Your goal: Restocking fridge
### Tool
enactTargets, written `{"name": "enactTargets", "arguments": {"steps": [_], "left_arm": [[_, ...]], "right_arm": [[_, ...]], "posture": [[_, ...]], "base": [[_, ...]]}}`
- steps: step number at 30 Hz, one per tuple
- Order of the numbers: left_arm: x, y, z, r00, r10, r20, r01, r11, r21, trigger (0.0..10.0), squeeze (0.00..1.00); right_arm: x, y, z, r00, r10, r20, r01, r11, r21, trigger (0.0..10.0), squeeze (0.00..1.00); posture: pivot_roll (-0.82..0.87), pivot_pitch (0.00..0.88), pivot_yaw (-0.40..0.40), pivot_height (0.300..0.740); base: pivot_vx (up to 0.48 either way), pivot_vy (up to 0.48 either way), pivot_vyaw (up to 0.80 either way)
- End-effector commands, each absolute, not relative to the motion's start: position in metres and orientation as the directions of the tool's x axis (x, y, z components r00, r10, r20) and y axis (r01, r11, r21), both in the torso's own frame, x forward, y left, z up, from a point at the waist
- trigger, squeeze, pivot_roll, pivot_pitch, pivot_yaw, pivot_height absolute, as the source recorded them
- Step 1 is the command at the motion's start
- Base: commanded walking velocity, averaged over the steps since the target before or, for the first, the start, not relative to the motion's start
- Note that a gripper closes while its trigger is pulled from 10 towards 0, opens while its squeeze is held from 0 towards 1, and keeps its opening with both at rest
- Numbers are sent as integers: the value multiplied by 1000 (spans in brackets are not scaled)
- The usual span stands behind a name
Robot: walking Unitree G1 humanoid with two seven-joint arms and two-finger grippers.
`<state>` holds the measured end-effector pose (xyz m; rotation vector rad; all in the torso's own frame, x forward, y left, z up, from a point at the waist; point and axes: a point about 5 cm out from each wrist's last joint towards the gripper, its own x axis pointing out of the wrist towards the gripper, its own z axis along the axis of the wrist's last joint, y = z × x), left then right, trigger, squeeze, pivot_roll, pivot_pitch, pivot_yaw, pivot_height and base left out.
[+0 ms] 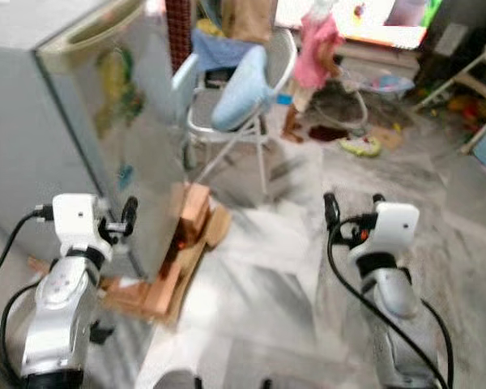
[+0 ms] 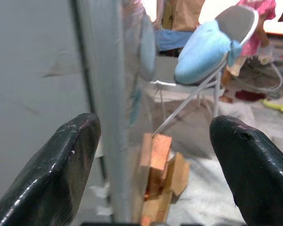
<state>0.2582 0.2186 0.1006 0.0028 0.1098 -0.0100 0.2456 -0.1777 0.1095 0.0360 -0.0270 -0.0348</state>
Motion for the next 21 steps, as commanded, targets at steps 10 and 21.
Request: {"name": "enactTargets", "arguments": {"steps": [10, 21], "left_arm": [[264, 215, 107, 994, -57, -93, 61, 998, 34, 10000, 0], [265, 208, 112, 991, -119, -63, 120, 993, 19, 10000, 0]], "right_arm": [[245, -187, 105, 993, -115, -9, 115, 993, 34, 10000, 0], [246, -187, 106, 991, -131, -11, 131, 991, 9, 10000, 0]], "posture": [[-24, 20, -28, 740], [-27, 19, -29, 740]], "base": [[0, 0, 0], [0, 0, 0]]}}
